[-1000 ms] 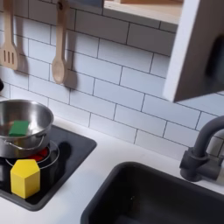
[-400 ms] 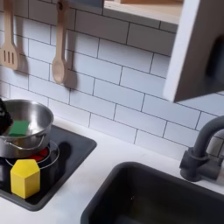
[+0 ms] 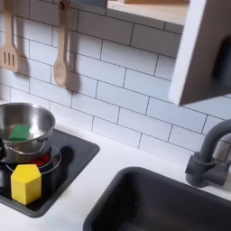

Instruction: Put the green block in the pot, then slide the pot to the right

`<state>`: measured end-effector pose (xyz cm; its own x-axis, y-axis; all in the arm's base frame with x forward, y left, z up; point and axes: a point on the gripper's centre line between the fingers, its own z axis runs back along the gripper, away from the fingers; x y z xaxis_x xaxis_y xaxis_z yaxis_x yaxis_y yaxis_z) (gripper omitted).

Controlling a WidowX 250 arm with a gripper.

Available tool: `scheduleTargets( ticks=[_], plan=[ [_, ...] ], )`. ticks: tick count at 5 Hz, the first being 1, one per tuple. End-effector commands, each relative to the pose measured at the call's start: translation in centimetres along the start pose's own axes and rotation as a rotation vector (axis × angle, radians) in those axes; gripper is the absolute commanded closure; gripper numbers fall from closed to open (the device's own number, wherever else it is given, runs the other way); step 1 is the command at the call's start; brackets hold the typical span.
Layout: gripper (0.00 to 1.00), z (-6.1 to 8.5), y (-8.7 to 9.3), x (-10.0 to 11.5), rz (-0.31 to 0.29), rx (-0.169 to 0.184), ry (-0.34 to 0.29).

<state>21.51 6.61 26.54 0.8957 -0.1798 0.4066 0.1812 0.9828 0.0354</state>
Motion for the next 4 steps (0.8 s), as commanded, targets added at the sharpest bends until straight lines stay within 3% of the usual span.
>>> scheduleTargets(
  ticks=[1,2,3,4],
  plan=[
    [0.00,1.2,-1.7,-2.6,0.039,0.008,0.010],
    [0.00,1.6,-3.0,-4.0,0.043,0.032,0.025],
    [0.00,1.9,-4.3,-5.2,0.105,0.097,0.005],
    [0.00,1.8,-5.3,-5.4,0.163,0.112,-0.007]
  ],
)
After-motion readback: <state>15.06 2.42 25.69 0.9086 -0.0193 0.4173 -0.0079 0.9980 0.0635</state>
